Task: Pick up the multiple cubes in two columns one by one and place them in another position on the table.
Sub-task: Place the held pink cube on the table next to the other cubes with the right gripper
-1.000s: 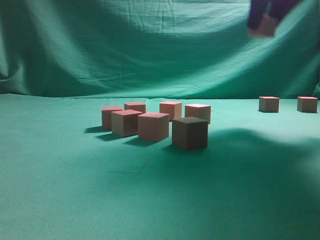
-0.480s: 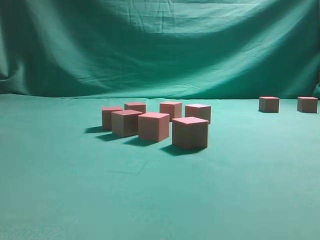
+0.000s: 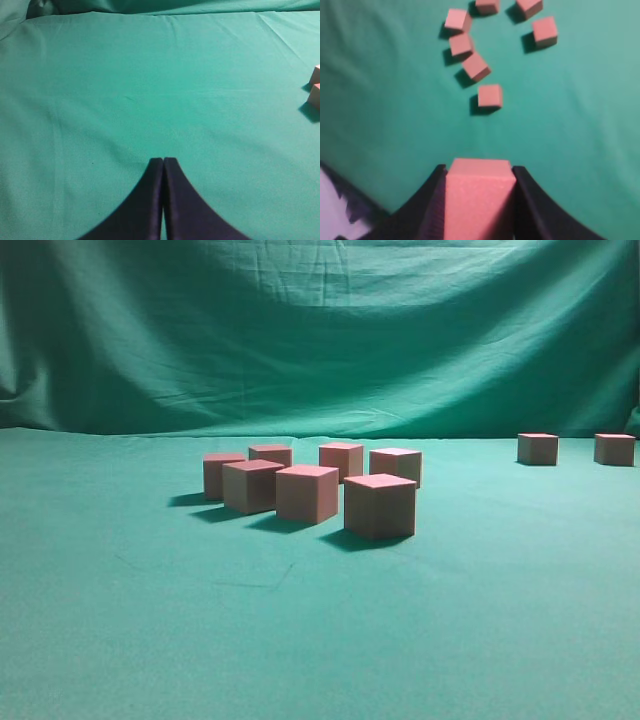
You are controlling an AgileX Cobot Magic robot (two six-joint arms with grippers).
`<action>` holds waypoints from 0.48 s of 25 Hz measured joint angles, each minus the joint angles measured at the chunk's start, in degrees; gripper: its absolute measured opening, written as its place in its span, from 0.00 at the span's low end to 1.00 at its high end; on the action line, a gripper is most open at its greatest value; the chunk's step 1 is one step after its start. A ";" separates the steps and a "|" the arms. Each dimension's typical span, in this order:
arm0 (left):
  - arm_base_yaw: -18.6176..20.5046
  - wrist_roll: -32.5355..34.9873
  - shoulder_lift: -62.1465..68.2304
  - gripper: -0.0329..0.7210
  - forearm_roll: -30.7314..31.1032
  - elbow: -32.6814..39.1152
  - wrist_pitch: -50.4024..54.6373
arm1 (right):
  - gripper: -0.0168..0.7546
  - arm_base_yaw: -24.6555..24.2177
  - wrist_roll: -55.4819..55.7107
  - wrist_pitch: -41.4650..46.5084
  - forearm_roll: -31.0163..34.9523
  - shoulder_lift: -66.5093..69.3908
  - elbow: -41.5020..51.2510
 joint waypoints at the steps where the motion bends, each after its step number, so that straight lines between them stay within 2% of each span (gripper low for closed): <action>1: 0.00 0.00 0.00 0.04 0.00 0.00 0.00 | 0.36 0.15 -1.00 0.00 1.24 -0.42 2.68; 7: 0.00 0.00 0.00 0.04 0.00 0.00 0.00 | 0.36 5.49 -8.97 -3.72 7.33 -0.73 14.78; 12: 0.00 0.00 0.00 0.04 0.00 0.00 0.00 | 0.36 13.17 -10.45 -11.69 8.63 0.07 16.90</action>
